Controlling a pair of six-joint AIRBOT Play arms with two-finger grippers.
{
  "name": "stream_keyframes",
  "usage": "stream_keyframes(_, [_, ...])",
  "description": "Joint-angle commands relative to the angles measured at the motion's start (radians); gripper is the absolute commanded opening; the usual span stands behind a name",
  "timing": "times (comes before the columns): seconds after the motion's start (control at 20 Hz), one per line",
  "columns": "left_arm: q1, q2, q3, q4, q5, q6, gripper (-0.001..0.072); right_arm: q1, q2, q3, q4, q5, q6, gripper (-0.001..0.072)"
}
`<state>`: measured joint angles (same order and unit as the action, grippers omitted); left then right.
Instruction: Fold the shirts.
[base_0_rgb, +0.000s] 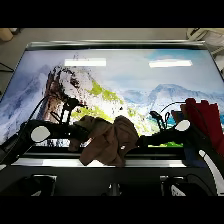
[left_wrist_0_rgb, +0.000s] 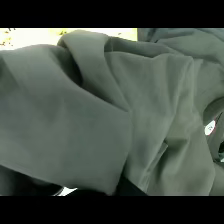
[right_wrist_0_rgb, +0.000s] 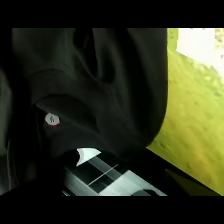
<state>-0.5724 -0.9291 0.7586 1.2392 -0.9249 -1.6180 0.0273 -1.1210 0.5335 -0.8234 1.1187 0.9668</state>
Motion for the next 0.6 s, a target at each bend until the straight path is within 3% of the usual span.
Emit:
stream_keyframes(0.0, [0.0, 0.035, -0.003, 0.004, -0.002, 0.002, 0.0032, 0.002, -0.09, -0.026, 0.168, -0.093, -0.023, 0.0678])
stream_keyframes(0.1, [0.0, 0.048, -0.003, 0.008, -0.002, 0.002, 0.0032, 0.002, -0.128, -0.026, 0.224, -0.113, -0.038, 0.0665])
stream_keyframes(0.2, [0.0, 0.052, -0.003, 0.018, -0.001, 0.002, 0.0033, 0.002, -0.148, -0.025, 0.242, -0.131, -0.047, 0.0578])
stream_keyframes(0.3, [0.0, 0.051, -0.002, 0.032, 0.002, 0.002, 0.0033, 0.002, -0.151, -0.023, 0.245, -0.153, -0.044, 0.0297])
stream_keyframes(0.35, [0.0, 0.051, 0.003, 0.042, 0.001, 0.002, 0.0032, 0.002, -0.151, -0.018, 0.247, -0.159, -0.044, 0.0085])
stream_keyframes(0.4, [0.0, 0.051, 0.013, 0.047, 0.0, 0.002, 0.0033, 0.002, -0.15, -0.006, 0.245, -0.155, -0.056, 0.0021])
stream_keyframes(0.55, [0.001, 0.052, 0.112, 0.194, -0.058, 0.002, 0.0032, -0.019, -0.137, 0.172, 0.1, -0.013, -0.134, 0.0019])
